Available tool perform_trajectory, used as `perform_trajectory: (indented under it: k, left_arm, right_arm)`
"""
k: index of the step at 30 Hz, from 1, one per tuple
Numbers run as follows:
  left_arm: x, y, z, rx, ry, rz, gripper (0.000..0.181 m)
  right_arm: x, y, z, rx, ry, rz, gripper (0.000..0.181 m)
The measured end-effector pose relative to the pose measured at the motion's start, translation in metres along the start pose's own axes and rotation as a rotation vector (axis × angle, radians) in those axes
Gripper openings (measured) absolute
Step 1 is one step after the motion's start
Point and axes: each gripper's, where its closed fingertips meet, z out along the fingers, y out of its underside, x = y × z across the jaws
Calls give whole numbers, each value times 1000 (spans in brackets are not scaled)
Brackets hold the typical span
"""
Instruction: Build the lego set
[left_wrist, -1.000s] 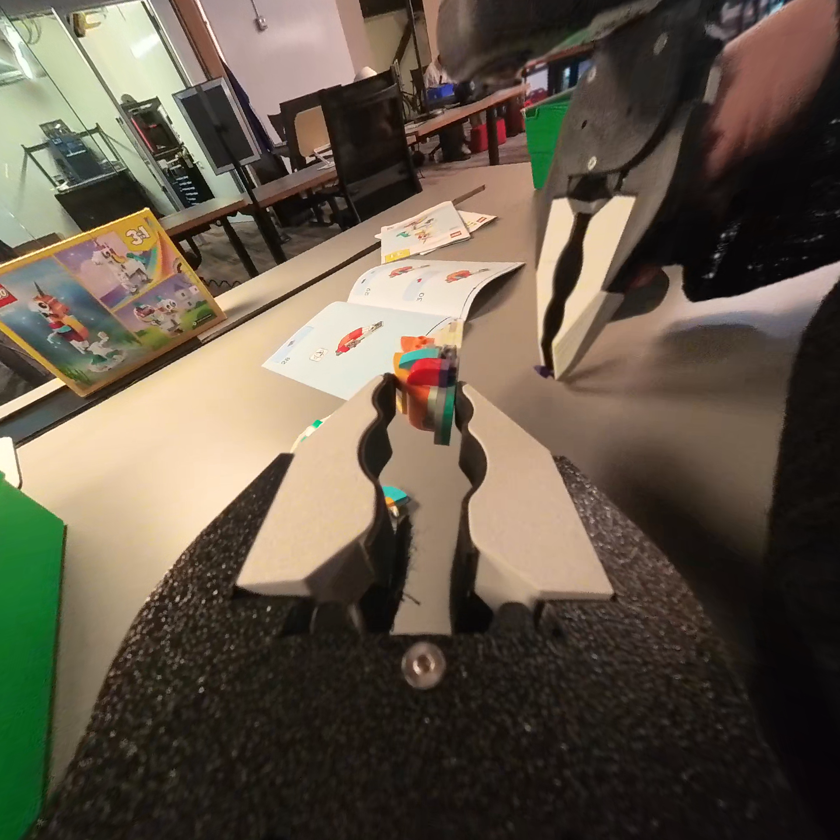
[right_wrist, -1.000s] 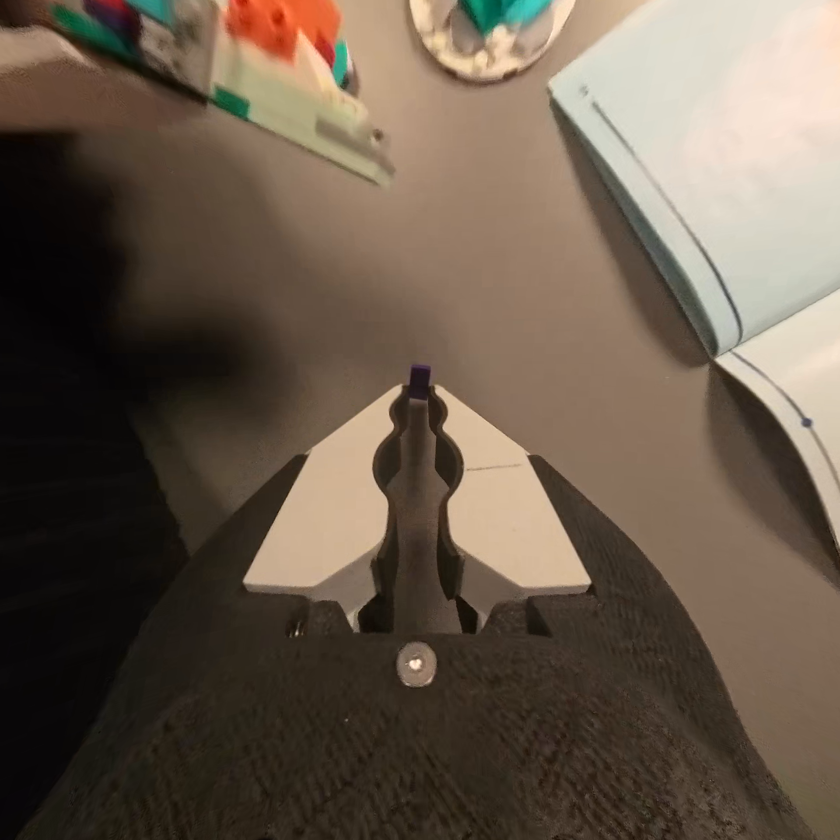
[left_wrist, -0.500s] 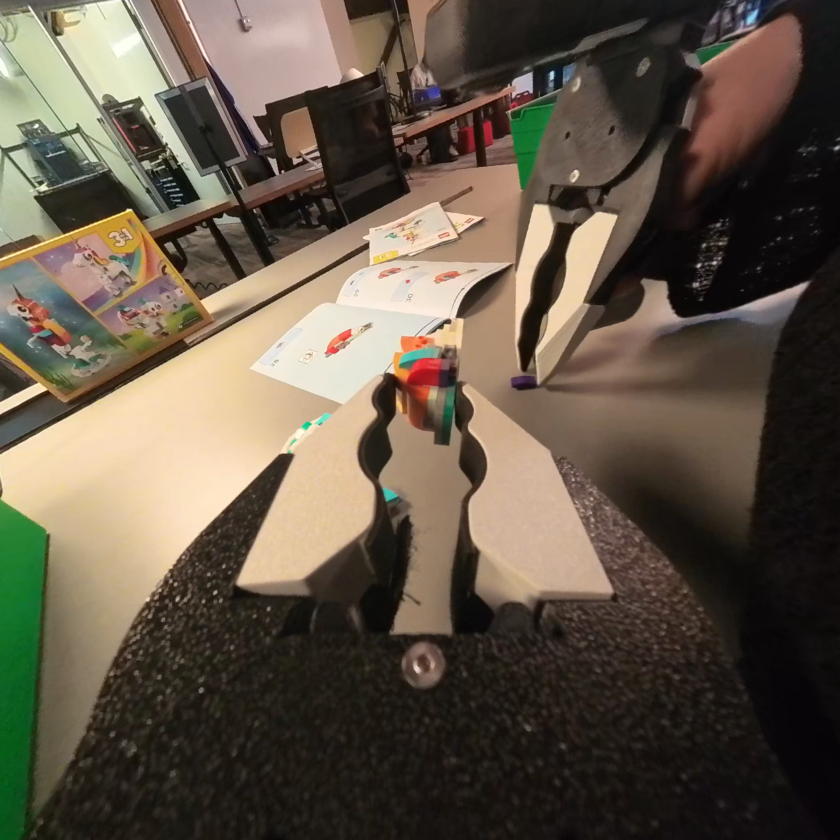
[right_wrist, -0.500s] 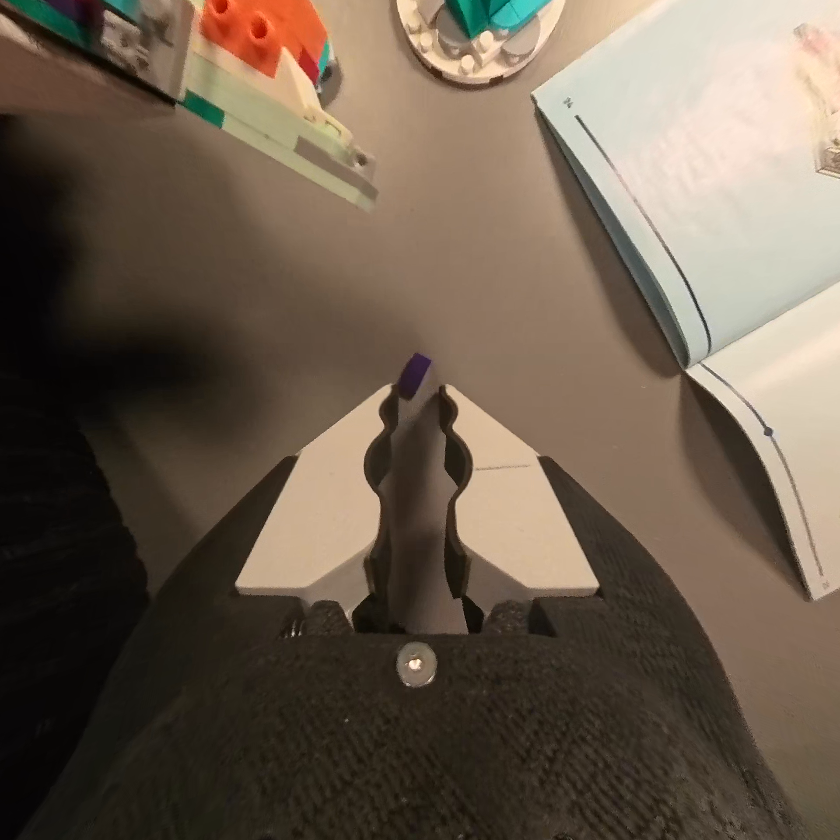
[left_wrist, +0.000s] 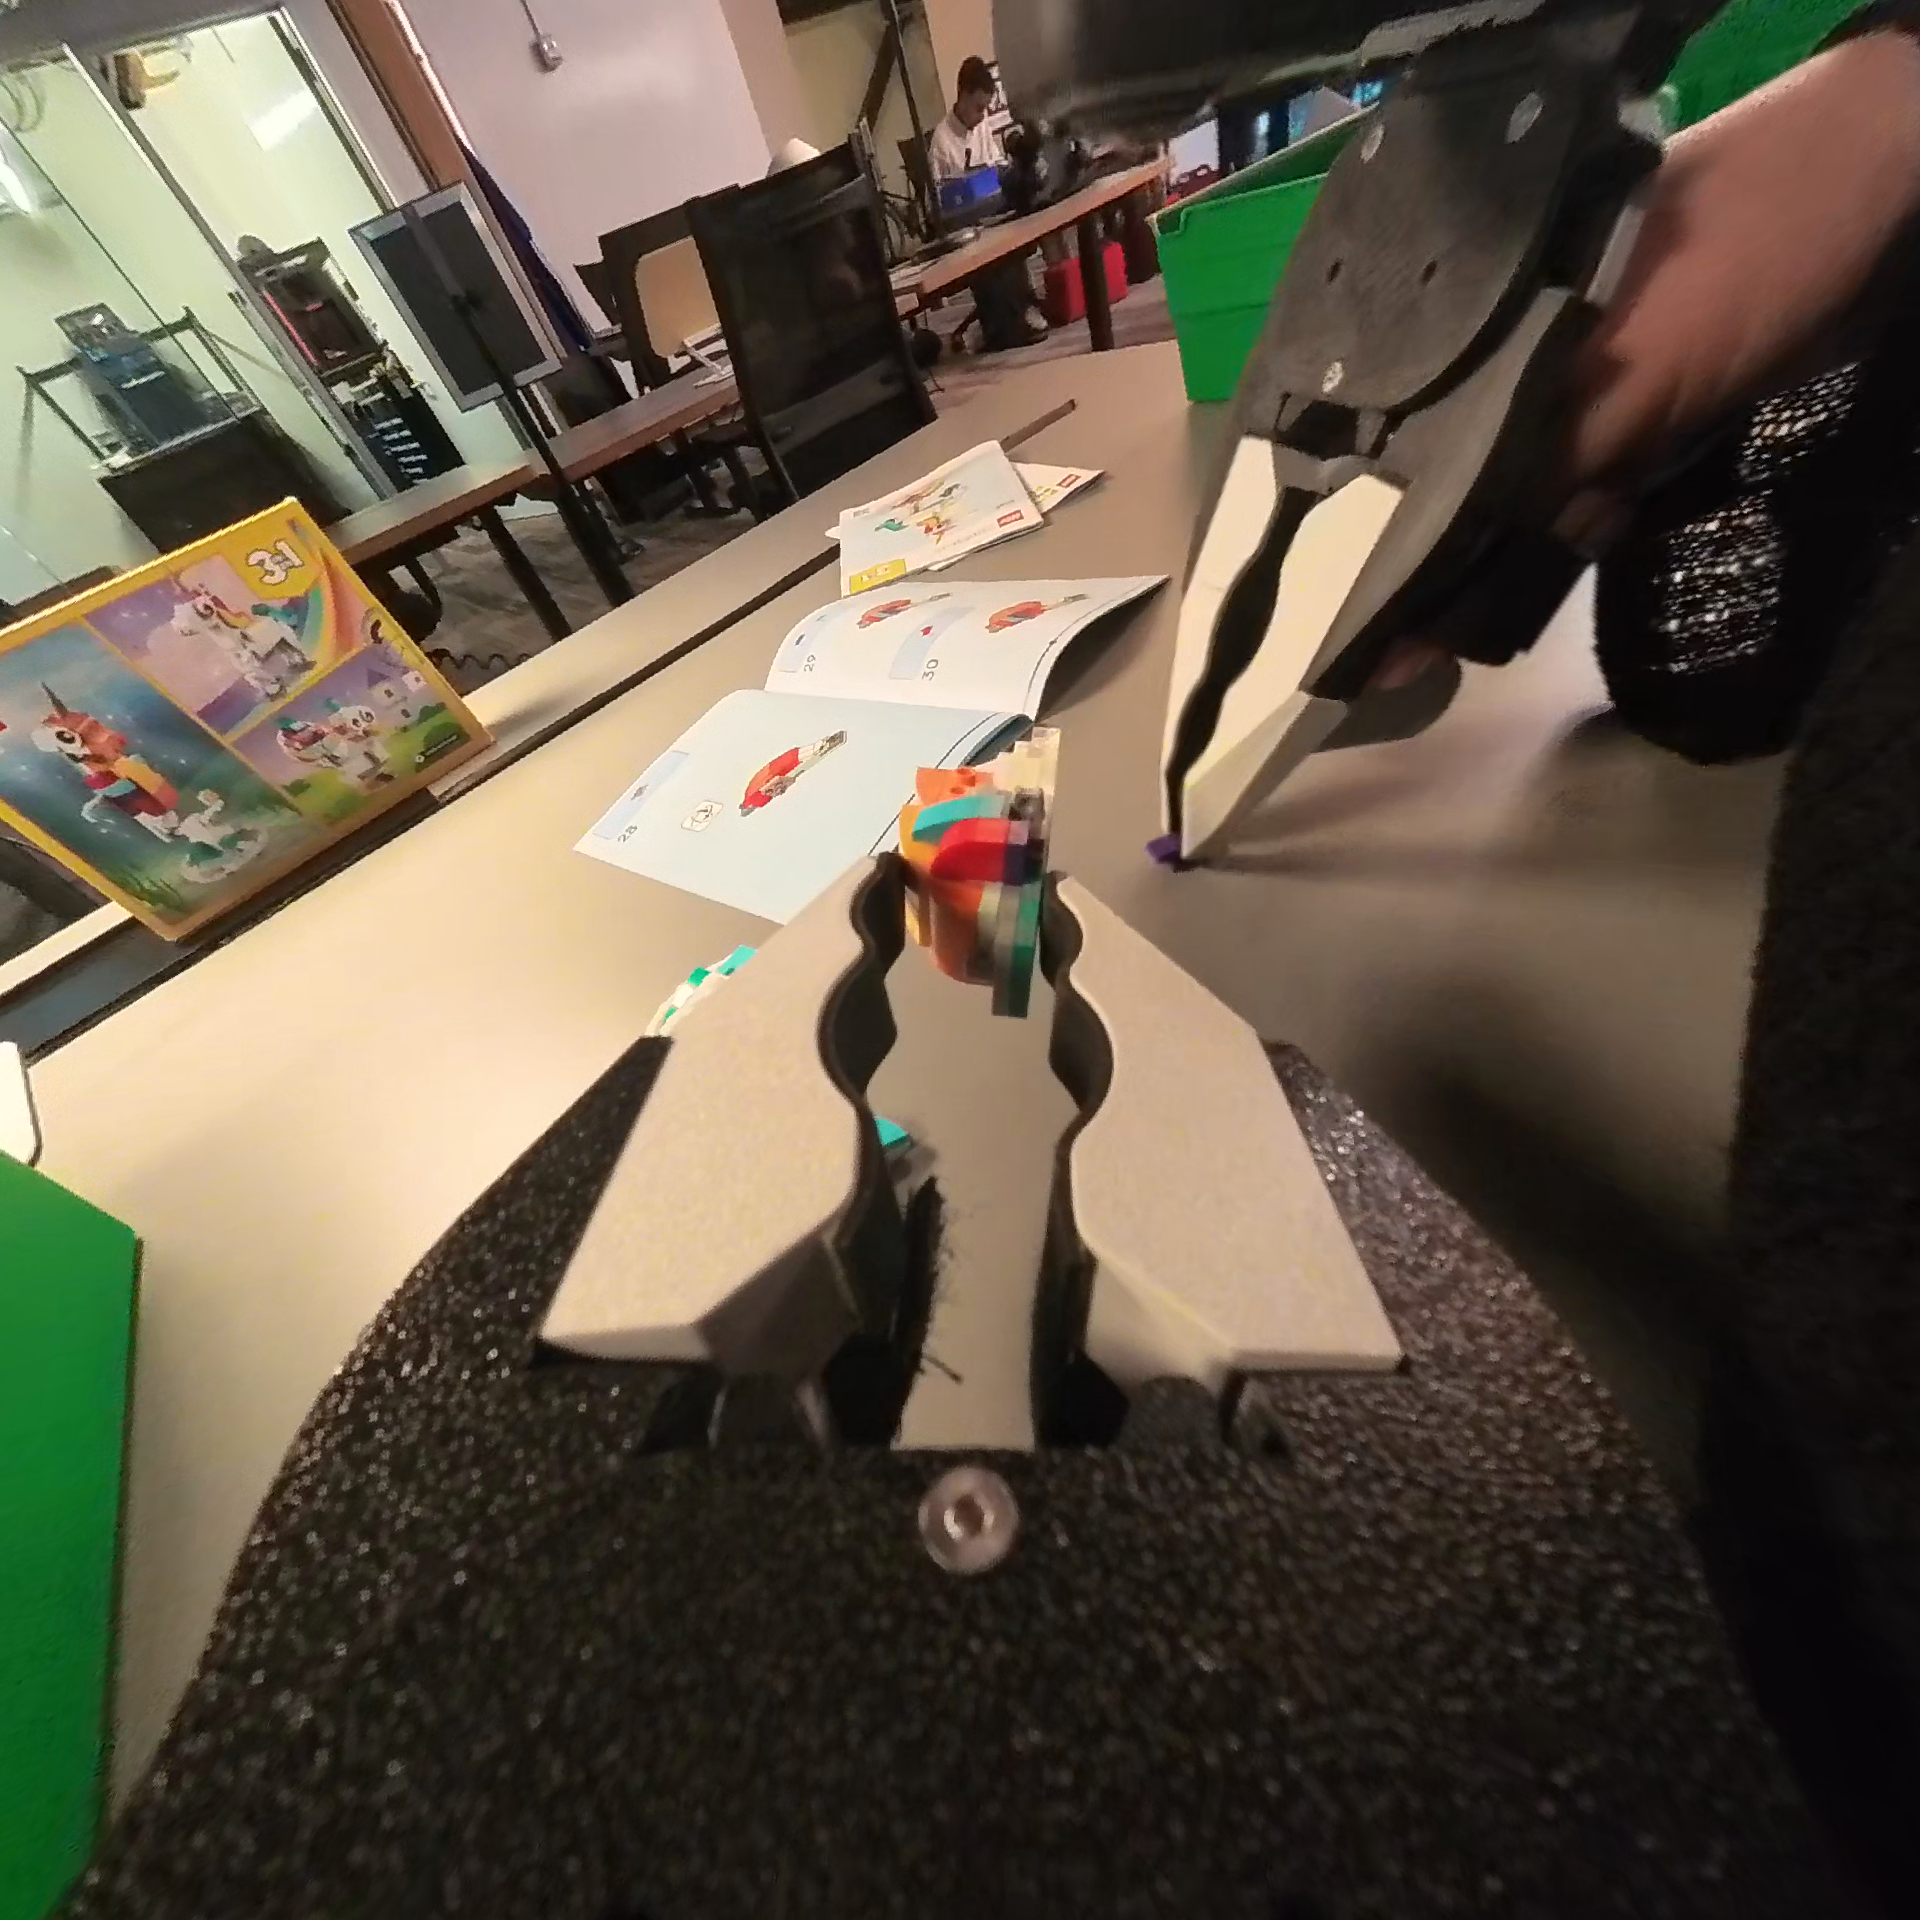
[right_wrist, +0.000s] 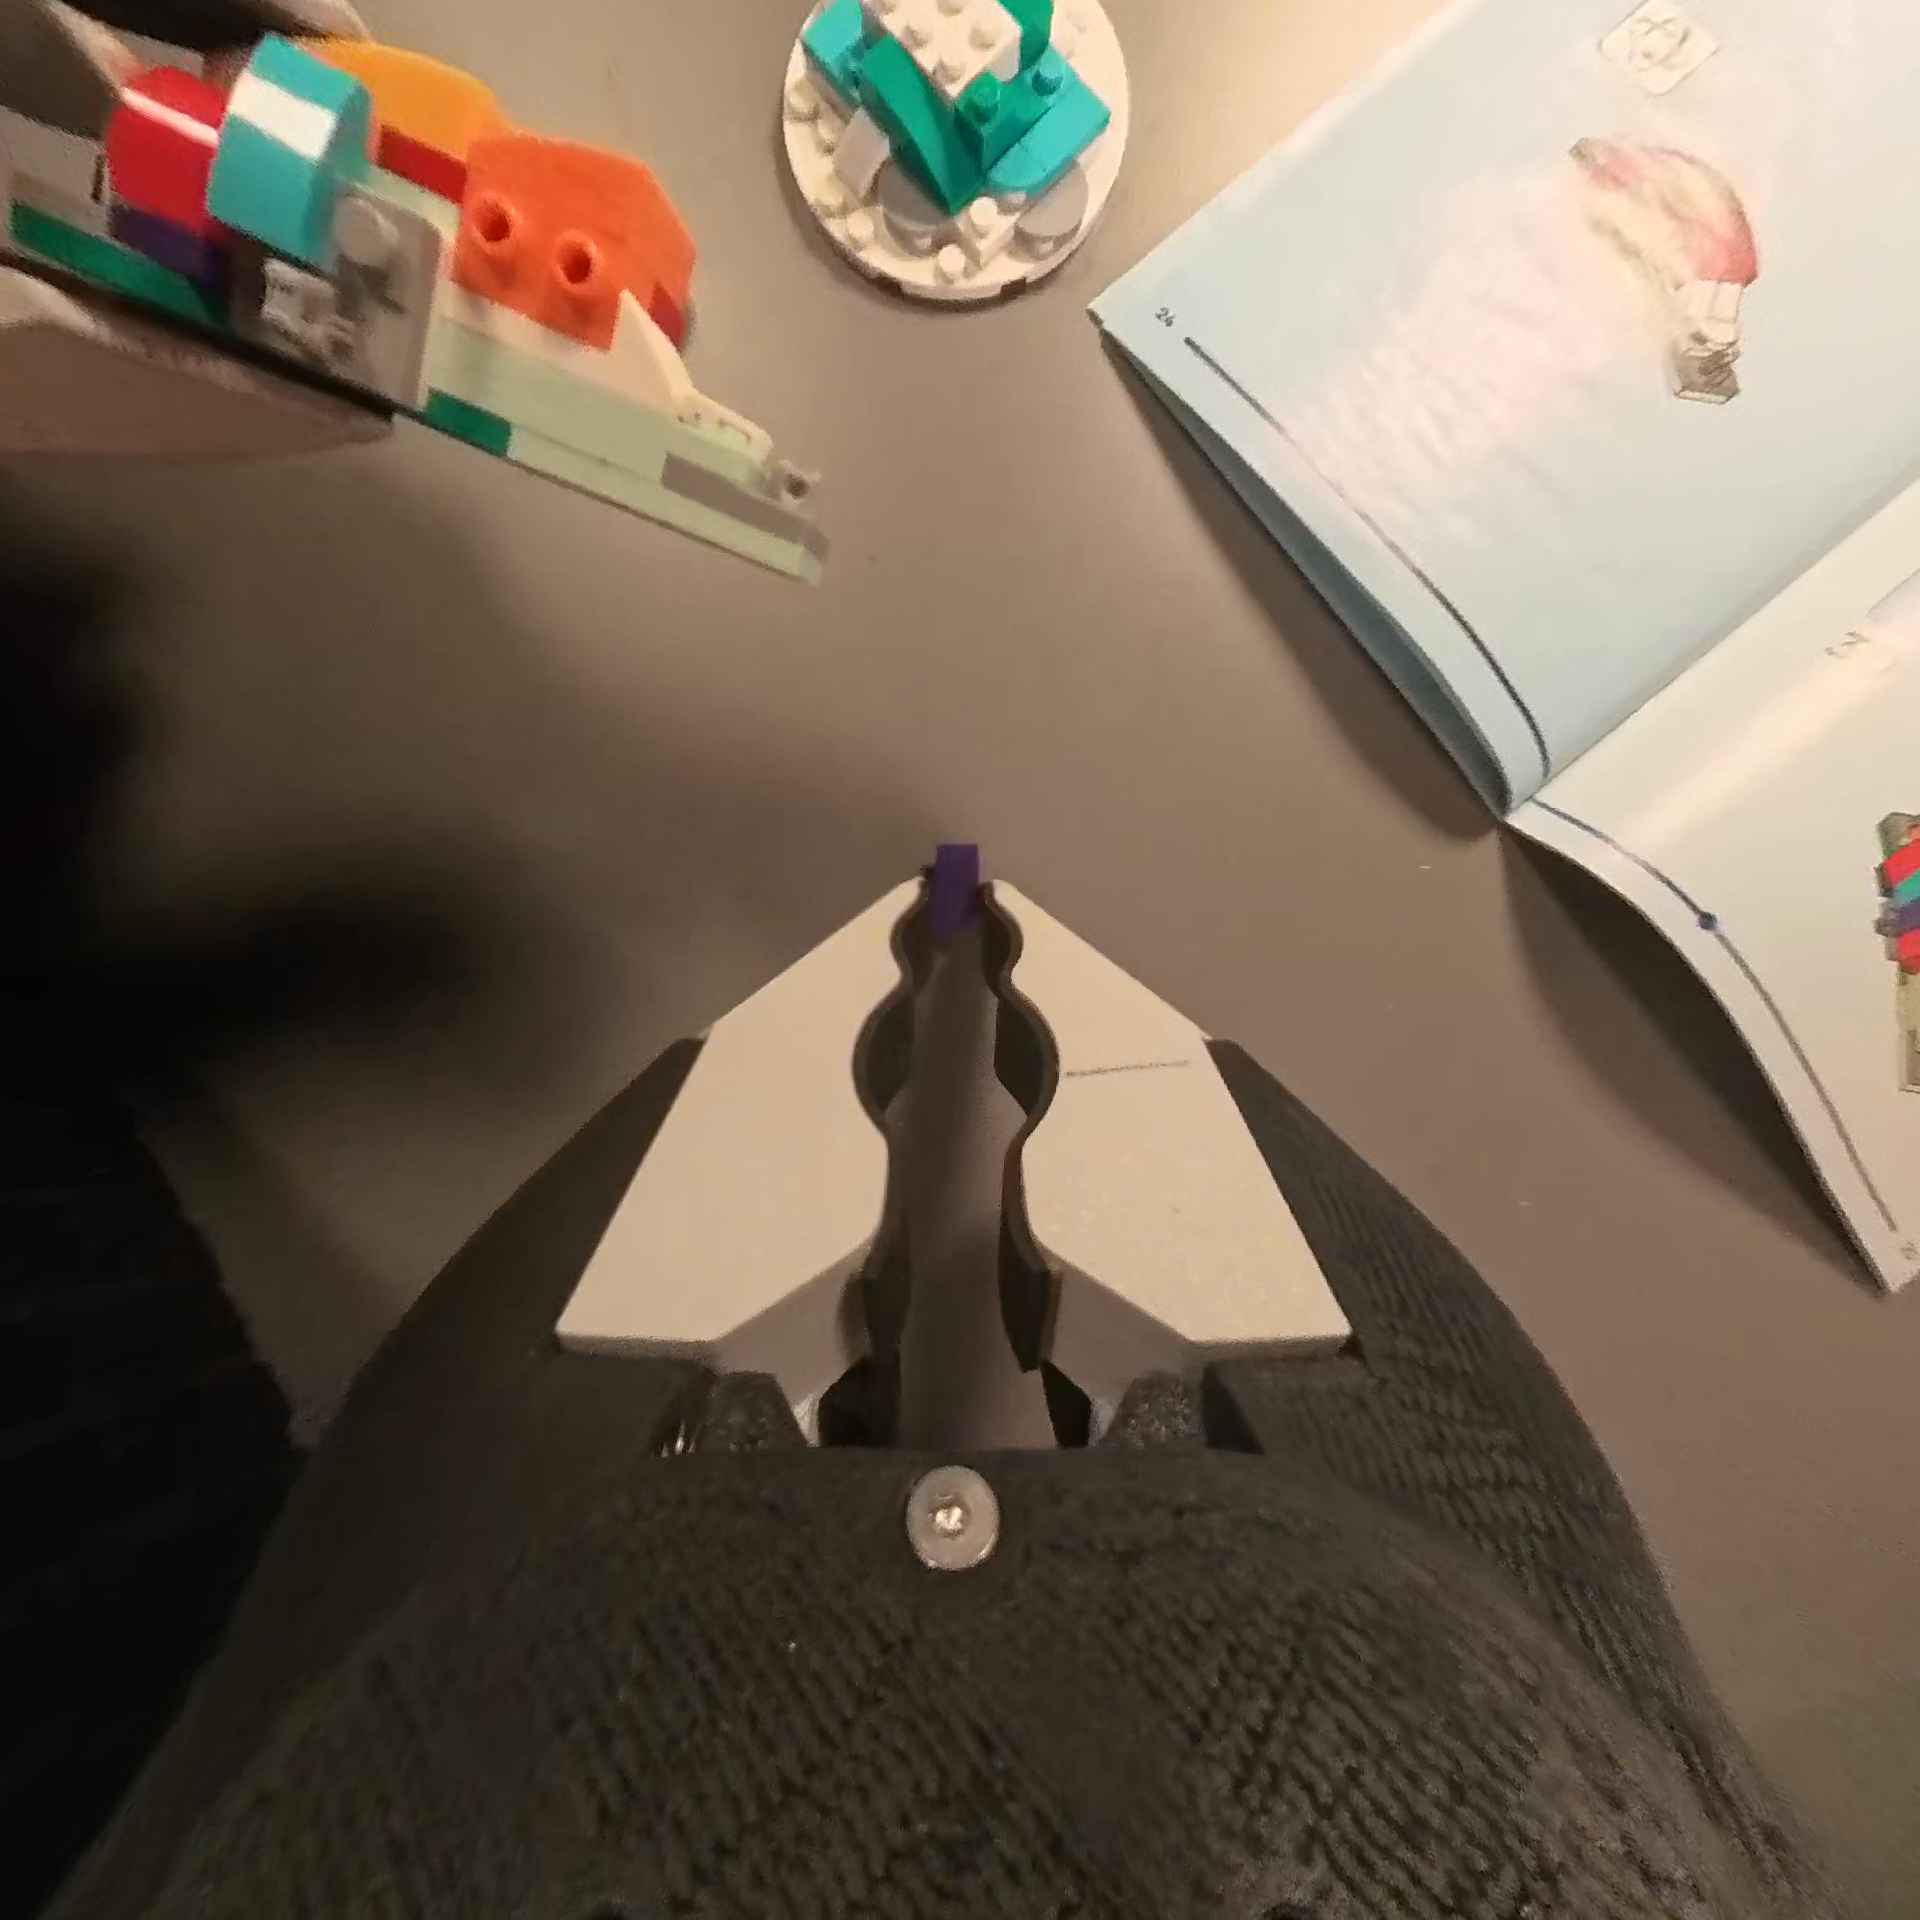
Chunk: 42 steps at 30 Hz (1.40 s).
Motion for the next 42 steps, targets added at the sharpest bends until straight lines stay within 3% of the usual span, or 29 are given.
perform_trajectory:
  k: [1,4,6,9,14,42]
  left_arm:
    - [0,0,0,1,-5,2,23]
    - [-5,1,2,-5,-50,12,23]
    - [-8,3,3,-24,-92,42,23]
    - [-10,2,4,-36,-140,90,23]
    - [-14,4,4,-40,-163,88,23]
    - [-11,0,3,-9,-147,97,23]
  right_arm:
    - [3,-5,-2,25,15,7,6]
    - [7,-44,-23,199,2,92,6]
    - [-2,-75,-40,321,-86,176,6]
    - [-25,-96,-46,362,-172,181,6]
    - [-43,-98,-37,348,-177,171,6]
    - [-49,-98,-36,295,-192,201,11]
